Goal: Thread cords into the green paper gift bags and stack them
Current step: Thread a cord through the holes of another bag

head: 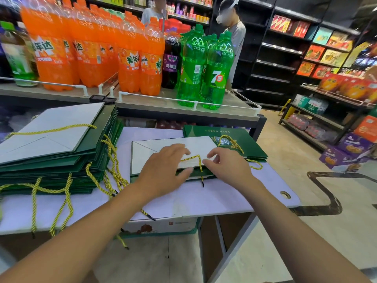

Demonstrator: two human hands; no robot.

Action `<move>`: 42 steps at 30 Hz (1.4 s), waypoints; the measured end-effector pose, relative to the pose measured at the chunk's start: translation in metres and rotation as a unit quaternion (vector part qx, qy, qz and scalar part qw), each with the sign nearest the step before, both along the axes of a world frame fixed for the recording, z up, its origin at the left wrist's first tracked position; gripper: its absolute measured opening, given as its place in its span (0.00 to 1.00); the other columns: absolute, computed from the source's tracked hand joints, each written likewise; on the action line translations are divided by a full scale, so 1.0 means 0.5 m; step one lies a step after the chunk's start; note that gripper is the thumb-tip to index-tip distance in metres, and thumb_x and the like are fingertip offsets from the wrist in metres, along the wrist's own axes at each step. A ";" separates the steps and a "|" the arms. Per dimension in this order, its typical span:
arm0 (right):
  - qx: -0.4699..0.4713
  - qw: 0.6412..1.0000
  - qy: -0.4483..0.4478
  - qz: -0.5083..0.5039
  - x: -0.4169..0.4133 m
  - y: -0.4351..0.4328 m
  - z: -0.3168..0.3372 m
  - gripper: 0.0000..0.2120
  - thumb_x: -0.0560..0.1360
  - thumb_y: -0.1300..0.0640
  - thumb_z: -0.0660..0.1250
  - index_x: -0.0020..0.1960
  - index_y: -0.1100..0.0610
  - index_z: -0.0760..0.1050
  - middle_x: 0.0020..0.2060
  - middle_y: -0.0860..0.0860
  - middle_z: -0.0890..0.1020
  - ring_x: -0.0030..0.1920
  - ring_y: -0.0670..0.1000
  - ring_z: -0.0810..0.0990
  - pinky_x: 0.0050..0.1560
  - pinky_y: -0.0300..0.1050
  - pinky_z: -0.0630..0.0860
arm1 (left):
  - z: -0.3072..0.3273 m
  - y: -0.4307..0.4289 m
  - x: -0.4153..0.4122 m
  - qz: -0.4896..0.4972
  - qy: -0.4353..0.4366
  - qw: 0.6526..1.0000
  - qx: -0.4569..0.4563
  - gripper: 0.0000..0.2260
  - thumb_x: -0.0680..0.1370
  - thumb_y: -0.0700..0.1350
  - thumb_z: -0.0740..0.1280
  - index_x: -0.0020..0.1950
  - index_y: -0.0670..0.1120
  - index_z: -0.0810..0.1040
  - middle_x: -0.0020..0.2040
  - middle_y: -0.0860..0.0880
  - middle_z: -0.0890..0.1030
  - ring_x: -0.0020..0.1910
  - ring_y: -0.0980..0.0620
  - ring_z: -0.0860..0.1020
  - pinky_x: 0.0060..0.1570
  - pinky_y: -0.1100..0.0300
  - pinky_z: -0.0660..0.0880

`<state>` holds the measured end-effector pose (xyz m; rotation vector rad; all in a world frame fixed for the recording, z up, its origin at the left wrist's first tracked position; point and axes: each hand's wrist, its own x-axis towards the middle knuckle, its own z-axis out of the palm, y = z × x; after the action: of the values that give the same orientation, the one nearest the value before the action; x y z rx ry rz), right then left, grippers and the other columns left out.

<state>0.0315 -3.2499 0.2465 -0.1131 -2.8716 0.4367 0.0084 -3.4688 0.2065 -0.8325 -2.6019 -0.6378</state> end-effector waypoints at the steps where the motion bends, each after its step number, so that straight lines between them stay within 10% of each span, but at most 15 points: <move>1: 0.020 0.999 -0.029 0.007 -0.013 -0.004 -0.005 0.14 0.77 0.37 0.66 0.56 0.43 0.78 0.44 0.42 0.82 0.46 0.48 0.81 0.41 0.44 0.75 | 0.008 -0.013 -0.007 0.031 -0.030 0.999 -0.025 0.28 0.81 0.64 0.60 0.77 0.53 0.65 0.79 0.54 0.65 0.76 0.50 0.64 0.70 0.48 0.68; 6: 0.042 0.997 -0.041 0.045 -0.049 -0.034 -0.023 0.08 0.77 0.44 0.67 0.53 0.45 0.80 0.52 0.44 0.79 0.50 0.50 0.80 0.48 0.48 0.80 | -0.010 -0.074 -0.028 0.079 -0.163 0.964 -0.193 0.42 0.77 0.76 0.48 0.84 0.54 0.45 0.85 0.53 0.44 0.83 0.52 0.42 0.80 0.41 0.44; 14: -0.153 0.988 -0.003 0.025 -0.079 -0.035 0.006 0.03 0.81 0.55 0.62 0.50 0.53 0.74 0.41 0.46 0.86 0.40 0.46 0.83 0.45 0.51 0.82 | -0.022 -0.089 -0.033 0.057 -0.162 0.967 -0.189 0.46 0.74 0.79 0.49 0.84 0.56 0.46 0.84 0.55 0.44 0.83 0.53 0.42 0.80 0.42 0.43; 20: -0.358 0.913 -0.176 0.082 -0.066 -0.071 0.025 0.13 0.79 0.59 0.63 0.63 0.53 0.74 0.45 0.53 0.87 0.36 0.51 0.80 0.39 0.45 0.78 | -0.017 -0.078 -0.008 0.034 -0.141 0.968 -0.202 0.48 0.74 0.79 0.53 0.85 0.52 0.47 0.85 0.54 0.46 0.83 0.53 0.45 0.81 0.44 0.46; 26: -0.147 0.953 -0.179 0.195 -0.112 -0.106 0.014 0.07 0.78 0.51 0.73 0.54 0.51 0.86 0.37 0.41 0.82 0.34 0.43 0.75 0.33 0.35 0.71 | -0.021 -0.084 -0.001 0.022 -0.141 0.965 -0.220 0.50 0.73 0.80 0.50 0.85 0.51 0.44 0.85 0.54 0.43 0.83 0.55 0.43 0.81 0.46 0.45; 38: -0.105 0.986 -0.016 0.131 -0.122 -0.074 -0.027 0.09 0.80 0.45 0.67 0.51 0.46 0.85 0.46 0.42 0.82 0.43 0.44 0.79 0.46 0.49 0.78 | -0.021 -0.086 0.003 0.022 -0.143 0.967 -0.208 0.49 0.72 0.81 0.49 0.85 0.53 0.44 0.84 0.54 0.42 0.83 0.54 0.41 0.81 0.45 0.43; 42: -0.121 0.982 0.034 0.139 -0.074 -0.008 -0.005 0.12 0.84 0.49 0.61 0.61 0.50 0.81 0.56 0.42 0.80 0.51 0.43 0.79 0.54 0.47 0.76 | -0.005 -0.113 0.009 0.058 -0.169 0.978 -0.104 0.32 0.83 0.67 0.52 0.84 0.57 0.50 0.84 0.54 0.43 0.83 0.49 0.43 0.81 0.44 0.46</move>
<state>-0.0053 -3.2538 0.2439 0.2596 -2.7633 0.8250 0.0128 -3.5253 0.2042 -0.6731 -3.0412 -0.5180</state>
